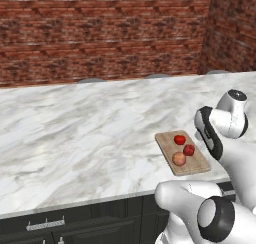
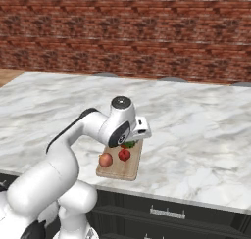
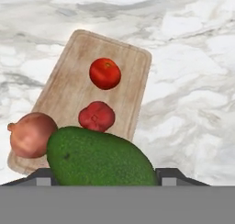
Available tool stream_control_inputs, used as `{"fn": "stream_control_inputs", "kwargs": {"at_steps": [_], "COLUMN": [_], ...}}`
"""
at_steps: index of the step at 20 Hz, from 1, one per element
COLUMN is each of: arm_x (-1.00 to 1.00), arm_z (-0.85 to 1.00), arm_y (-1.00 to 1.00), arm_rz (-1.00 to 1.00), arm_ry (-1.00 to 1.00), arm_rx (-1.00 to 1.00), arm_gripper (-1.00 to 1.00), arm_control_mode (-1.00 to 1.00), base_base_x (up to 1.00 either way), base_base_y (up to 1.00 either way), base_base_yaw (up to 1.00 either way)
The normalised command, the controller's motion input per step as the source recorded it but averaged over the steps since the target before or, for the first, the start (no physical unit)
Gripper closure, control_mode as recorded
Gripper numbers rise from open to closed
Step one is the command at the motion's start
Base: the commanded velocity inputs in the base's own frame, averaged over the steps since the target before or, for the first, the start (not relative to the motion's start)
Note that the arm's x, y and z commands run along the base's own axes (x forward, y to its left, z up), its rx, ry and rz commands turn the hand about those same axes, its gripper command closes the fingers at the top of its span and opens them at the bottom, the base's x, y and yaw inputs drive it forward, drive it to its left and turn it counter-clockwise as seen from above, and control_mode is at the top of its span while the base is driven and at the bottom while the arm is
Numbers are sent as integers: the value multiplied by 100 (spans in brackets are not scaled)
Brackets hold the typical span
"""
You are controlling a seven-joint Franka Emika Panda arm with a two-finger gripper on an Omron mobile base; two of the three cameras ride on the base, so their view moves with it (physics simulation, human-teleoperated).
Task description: Place the avocado, onion, tomato, and bell pepper on the cutting board.
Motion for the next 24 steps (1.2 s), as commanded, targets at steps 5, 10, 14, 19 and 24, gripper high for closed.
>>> {"fn": "stream_control_inputs", "kwargs": {"at_steps": [5,10,14,19,24], "arm_x": [-36,-25,-21,-9,-5], "arm_z": [0,-1,-12,-22,-25], "arm_y": [20,23,11,1,0], "arm_rz": [0,0,0,0,0], "arm_ry": [0,0,0,0,1], "arm_rx": [0,0,0,0,0], "arm_gripper": [100,100,100,100,100], "arm_control_mode": [-100,-100,-100,-100,-100], "base_base_x": [0,0,0,0,0], "base_base_y": [0,0,0,0,0], "base_base_yaw": [0,0,0,0,0]}}
